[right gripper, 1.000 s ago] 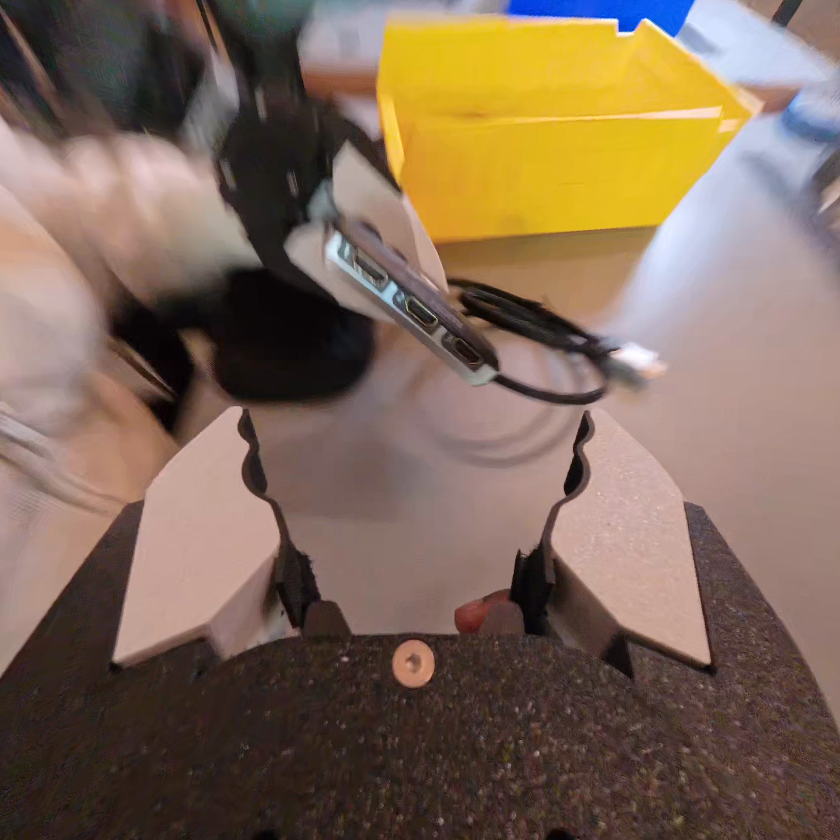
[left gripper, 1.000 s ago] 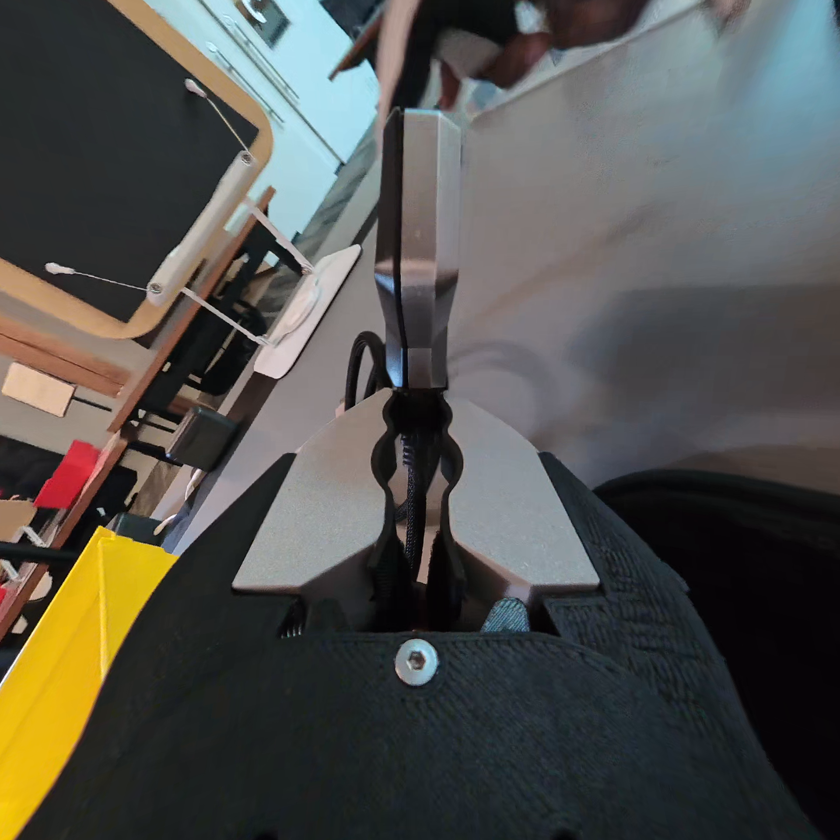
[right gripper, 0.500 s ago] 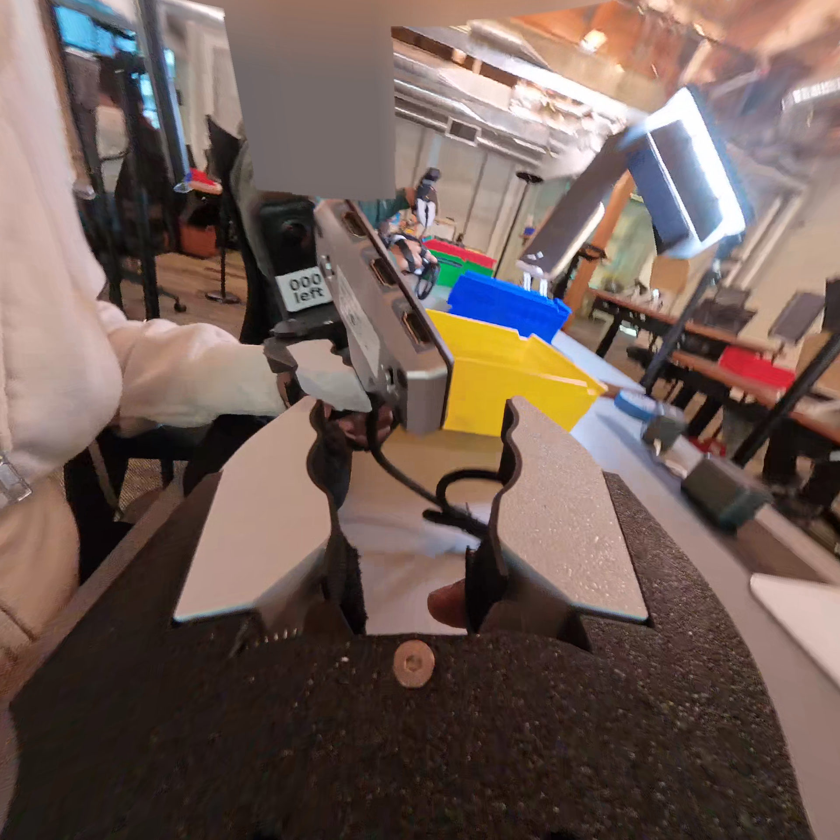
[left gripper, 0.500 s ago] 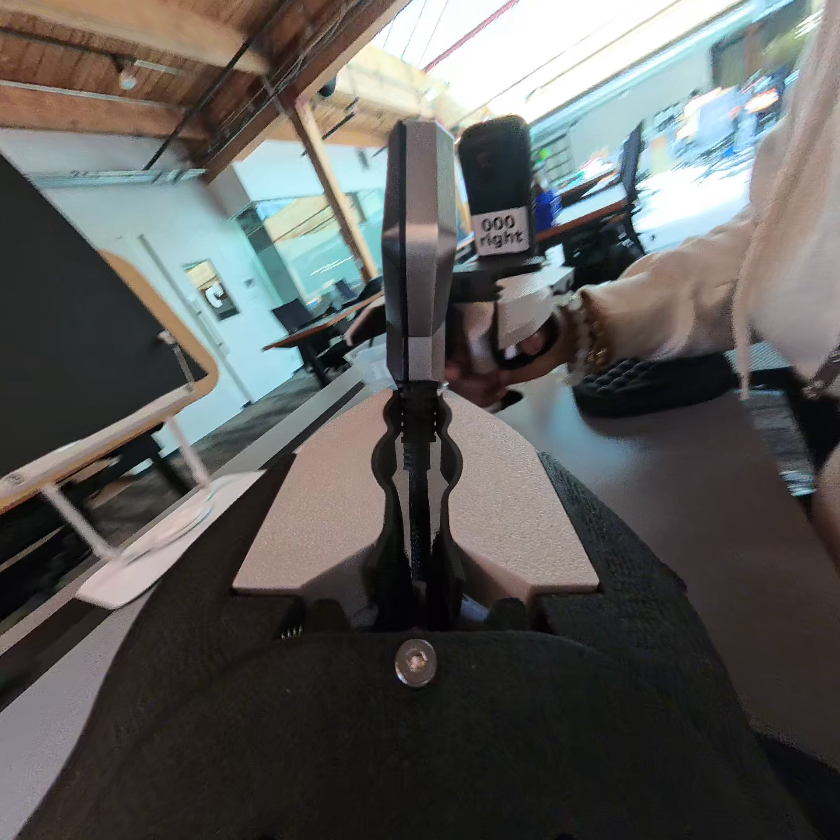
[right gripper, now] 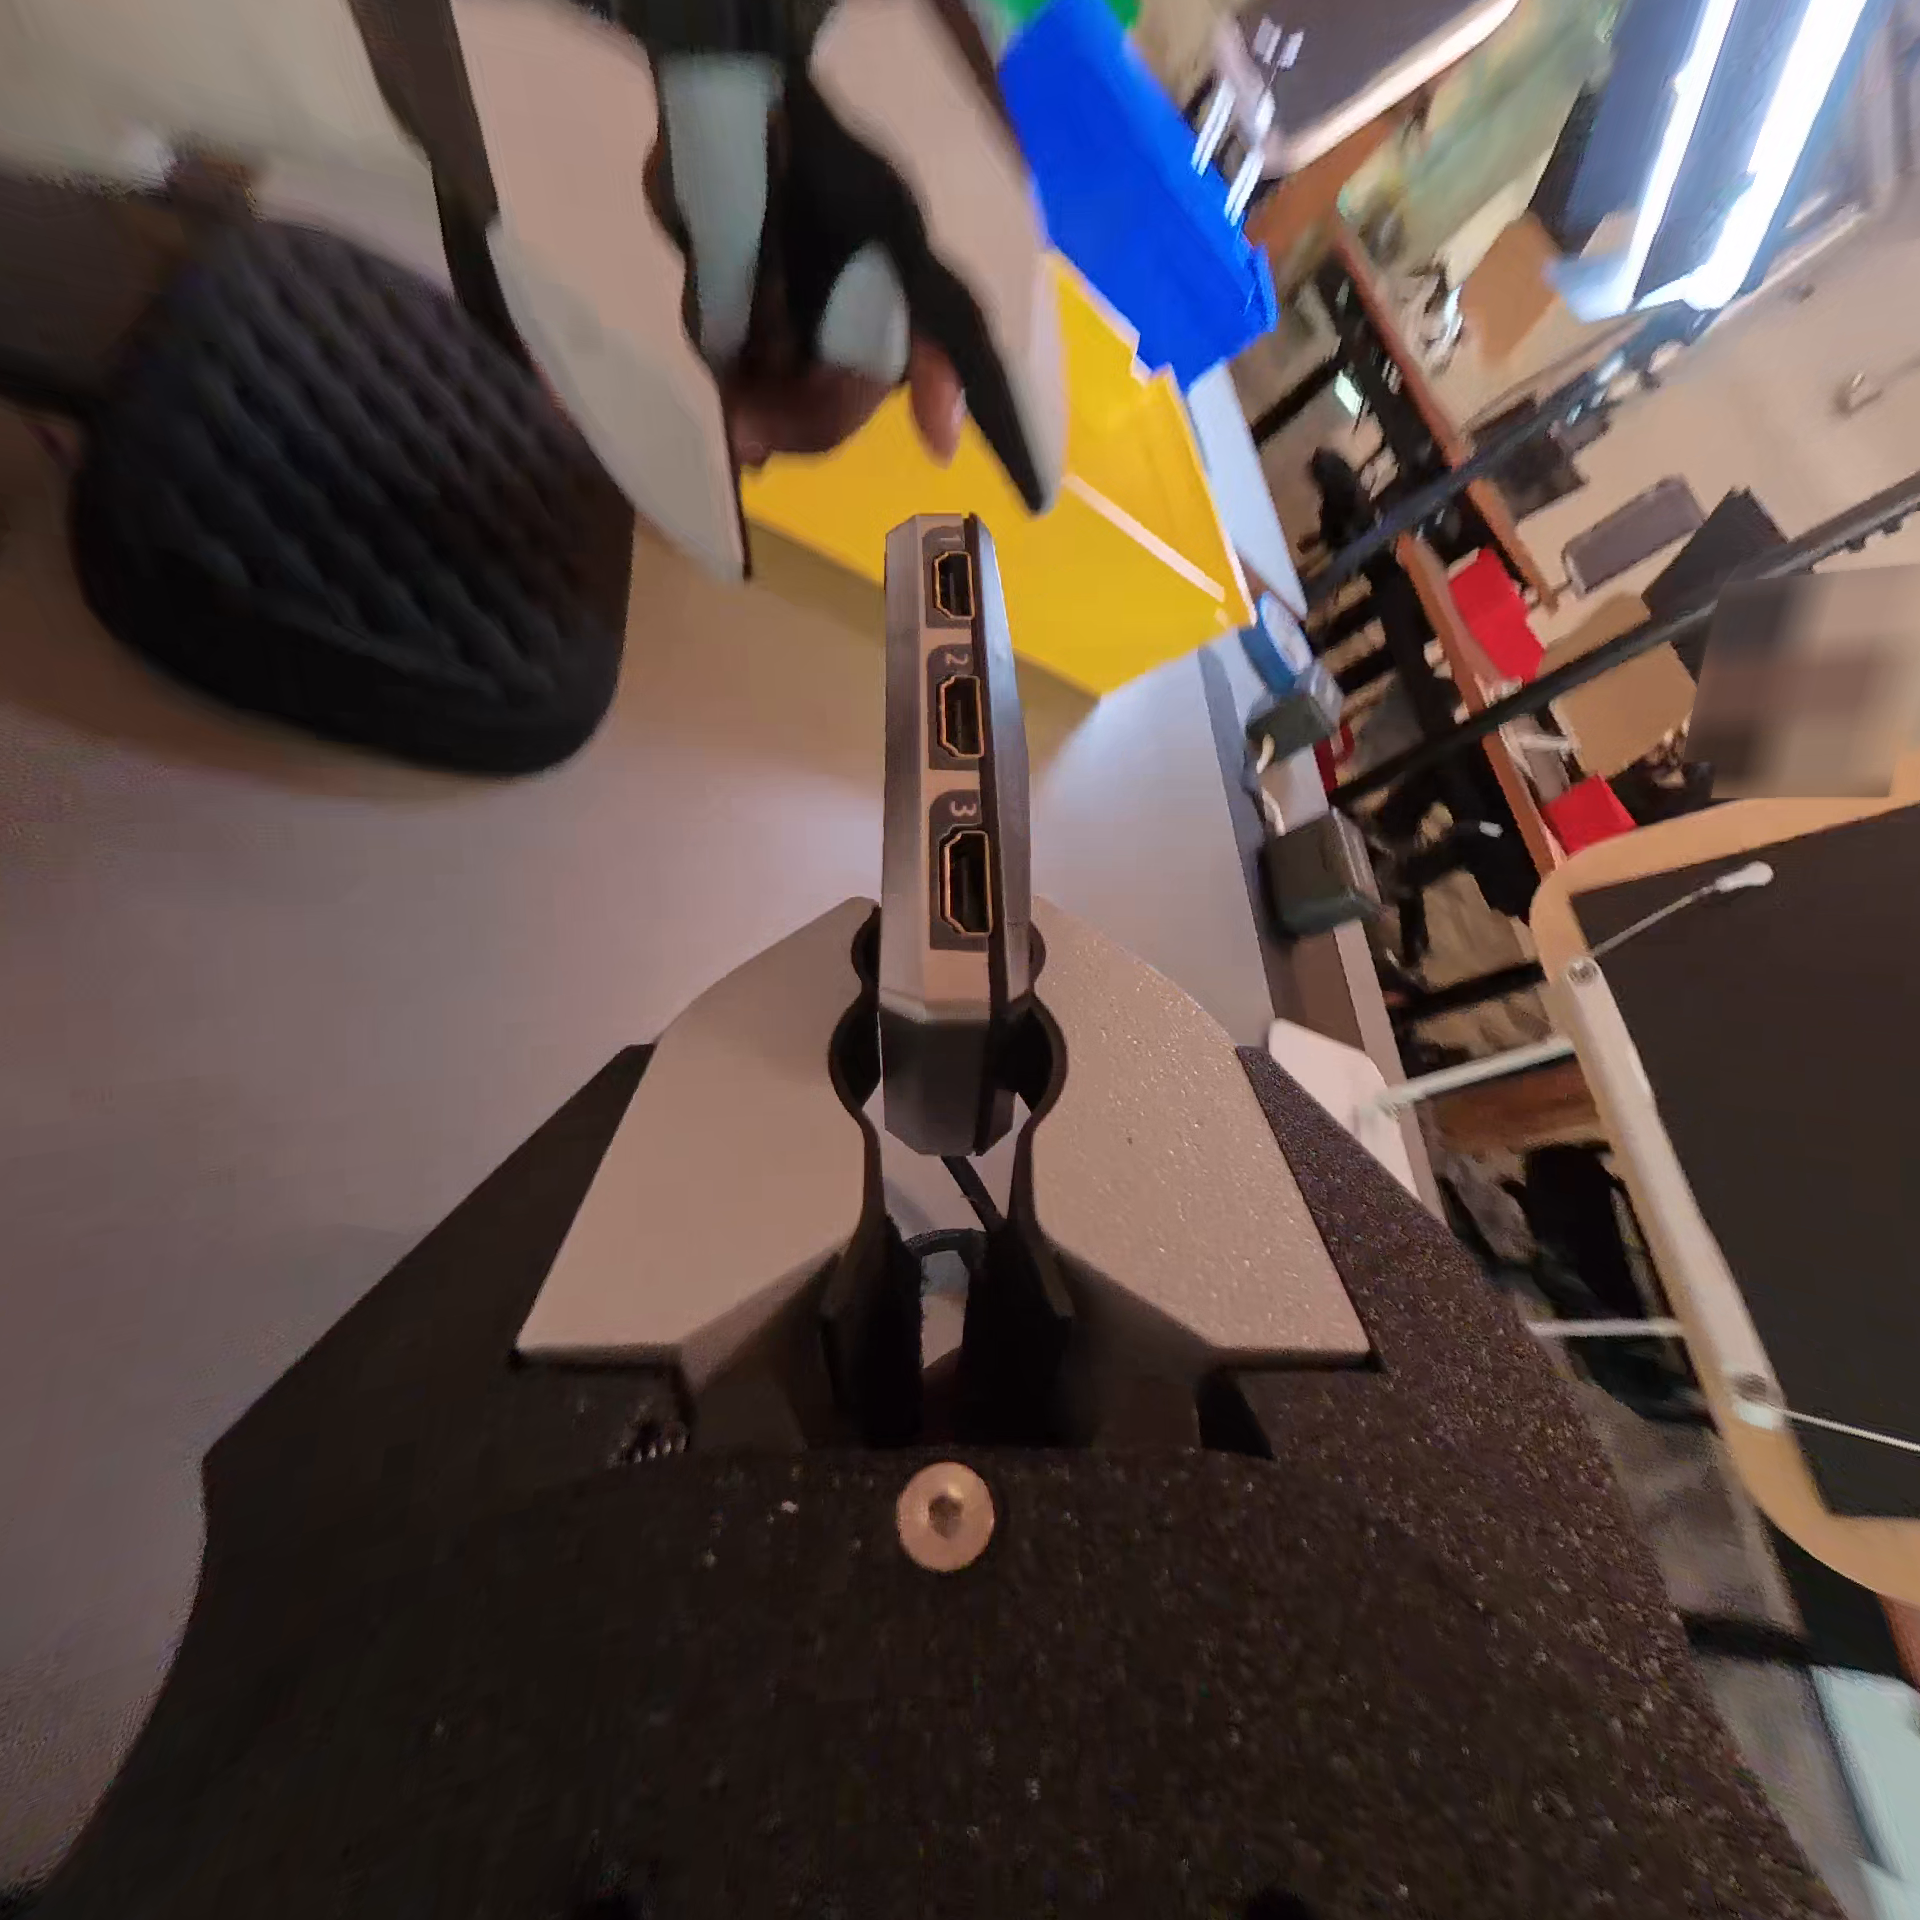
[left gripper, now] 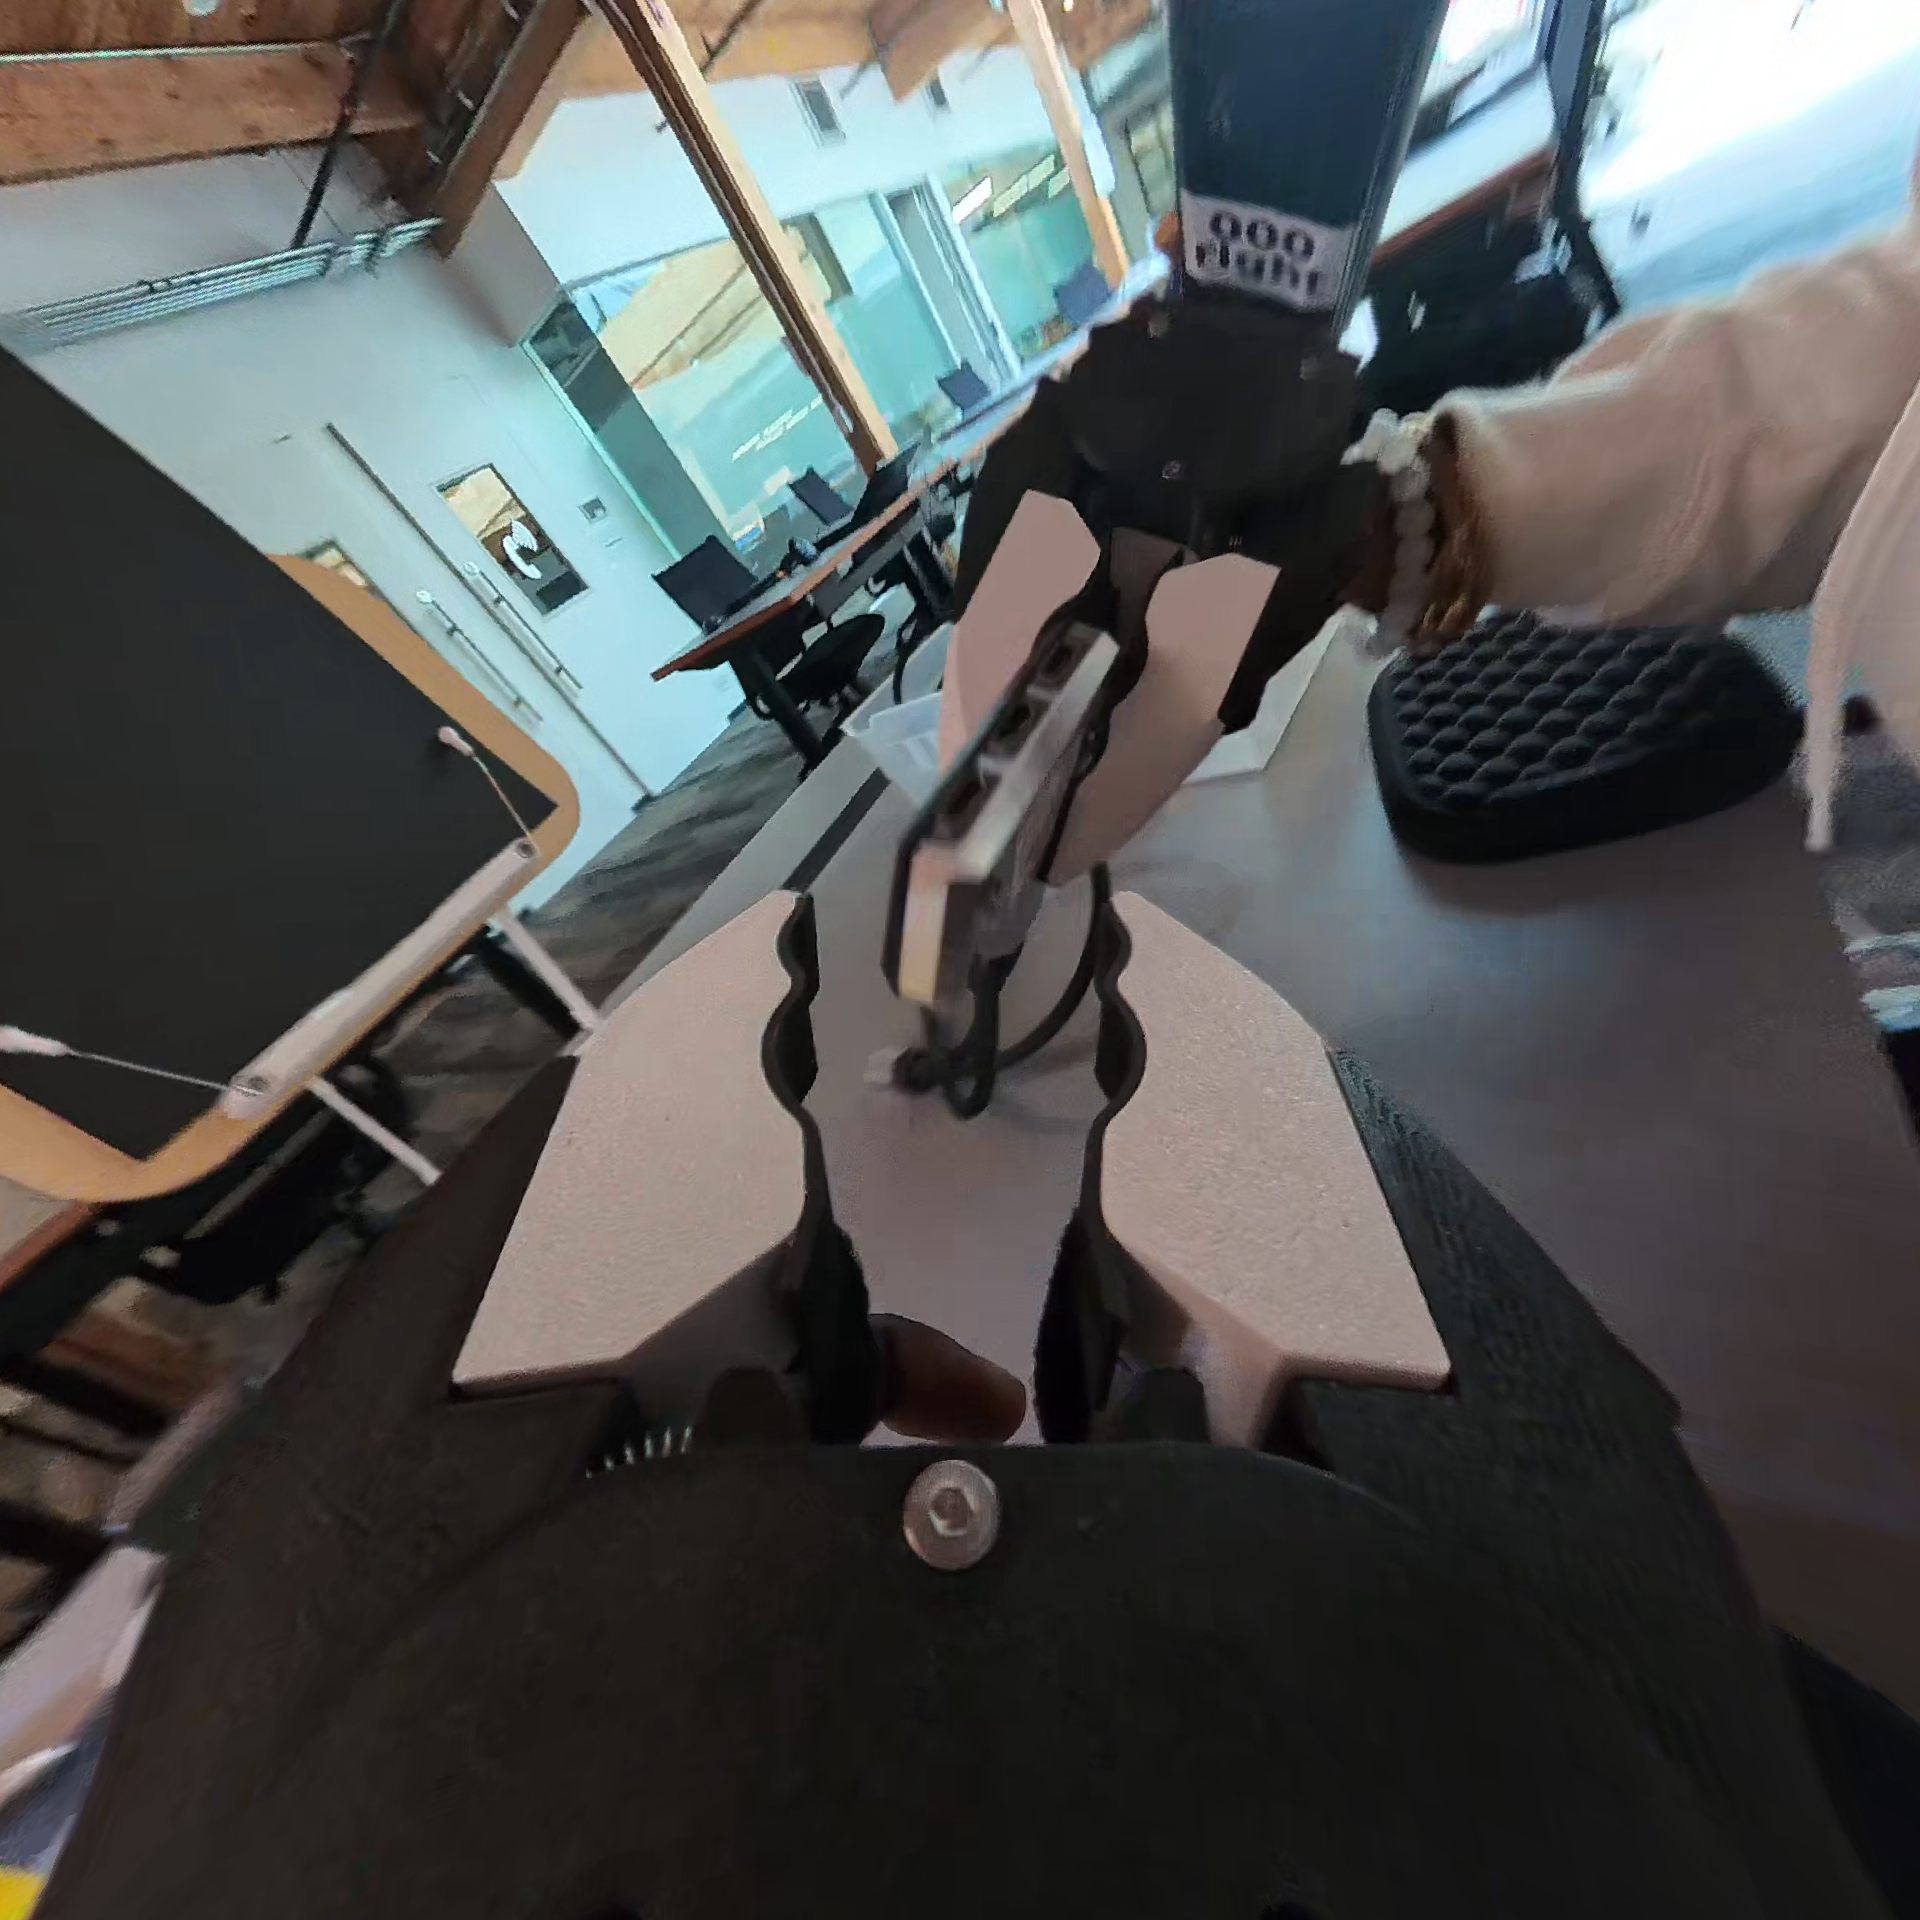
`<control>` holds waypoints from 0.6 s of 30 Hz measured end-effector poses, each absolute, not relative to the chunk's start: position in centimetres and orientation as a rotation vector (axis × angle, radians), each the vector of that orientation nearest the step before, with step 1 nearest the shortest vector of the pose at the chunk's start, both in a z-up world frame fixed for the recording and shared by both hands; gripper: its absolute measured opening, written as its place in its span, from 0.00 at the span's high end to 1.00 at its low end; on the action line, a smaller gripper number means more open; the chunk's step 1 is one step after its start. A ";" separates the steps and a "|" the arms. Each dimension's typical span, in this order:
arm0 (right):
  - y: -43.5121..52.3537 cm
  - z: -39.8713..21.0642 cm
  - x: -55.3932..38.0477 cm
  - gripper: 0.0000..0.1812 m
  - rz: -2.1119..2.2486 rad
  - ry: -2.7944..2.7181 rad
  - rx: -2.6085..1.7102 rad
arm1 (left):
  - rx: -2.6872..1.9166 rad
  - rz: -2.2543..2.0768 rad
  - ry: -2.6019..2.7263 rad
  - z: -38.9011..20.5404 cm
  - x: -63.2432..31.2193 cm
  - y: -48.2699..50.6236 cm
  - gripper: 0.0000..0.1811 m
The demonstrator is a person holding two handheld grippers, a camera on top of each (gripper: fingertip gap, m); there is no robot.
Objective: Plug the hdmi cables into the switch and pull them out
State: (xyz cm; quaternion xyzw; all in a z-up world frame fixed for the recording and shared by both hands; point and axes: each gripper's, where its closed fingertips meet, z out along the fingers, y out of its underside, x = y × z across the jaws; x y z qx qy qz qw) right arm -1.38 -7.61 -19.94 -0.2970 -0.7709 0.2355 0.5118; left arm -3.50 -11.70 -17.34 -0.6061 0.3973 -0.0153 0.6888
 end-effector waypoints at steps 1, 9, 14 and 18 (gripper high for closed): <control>-7.4 -20.4 -1.3 0.88 0.489 -1.890 -0.719 | -1.359 0.020 0.935 -17.2 -3.0 -11.5 0.72; -9.1 -20.7 -0.9 0.88 0.369 -1.970 -0.654 | -1.453 0.289 1.268 -21.2 -2.0 -9.4 0.87; -10.4 -18.5 0.0 0.82 0.560 -1.803 -0.437 | -1.260 0.005 1.172 -19.1 -0.5 -11.6 0.89; -10.3 -18.8 0.1 0.71 0.697 -1.776 -0.353 | -1.134 -0.178 1.167 -18.6 0.3 -13.1 0.89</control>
